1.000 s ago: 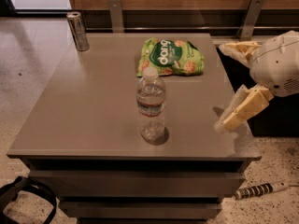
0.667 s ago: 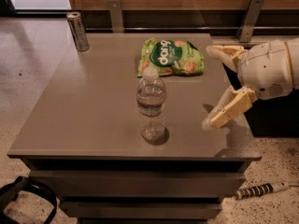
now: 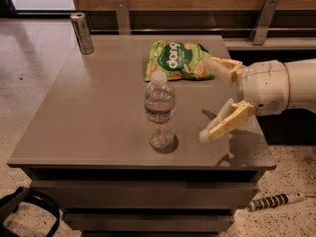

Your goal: Move water bottle near redbull can

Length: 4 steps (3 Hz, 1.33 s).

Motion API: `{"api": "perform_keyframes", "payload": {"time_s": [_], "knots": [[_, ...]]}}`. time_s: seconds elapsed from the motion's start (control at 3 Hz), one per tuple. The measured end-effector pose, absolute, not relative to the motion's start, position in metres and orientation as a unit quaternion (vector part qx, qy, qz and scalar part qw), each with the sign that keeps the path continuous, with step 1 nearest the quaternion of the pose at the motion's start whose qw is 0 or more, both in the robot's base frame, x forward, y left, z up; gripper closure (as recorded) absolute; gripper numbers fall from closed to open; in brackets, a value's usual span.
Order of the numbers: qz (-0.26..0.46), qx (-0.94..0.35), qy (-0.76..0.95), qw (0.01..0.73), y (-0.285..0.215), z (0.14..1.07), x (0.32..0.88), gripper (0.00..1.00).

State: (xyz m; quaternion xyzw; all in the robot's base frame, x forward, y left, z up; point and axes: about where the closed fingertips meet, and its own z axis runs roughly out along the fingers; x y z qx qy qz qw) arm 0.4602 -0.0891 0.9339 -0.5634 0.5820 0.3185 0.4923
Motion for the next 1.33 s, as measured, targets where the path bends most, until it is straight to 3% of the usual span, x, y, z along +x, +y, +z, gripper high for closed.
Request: {"api": "perform_keyframes", "payload": {"time_s": [1.33], "knots": [[0.408,-0.55,0.515,0.516,-0.028,0.94,0.463,0.0]]}}
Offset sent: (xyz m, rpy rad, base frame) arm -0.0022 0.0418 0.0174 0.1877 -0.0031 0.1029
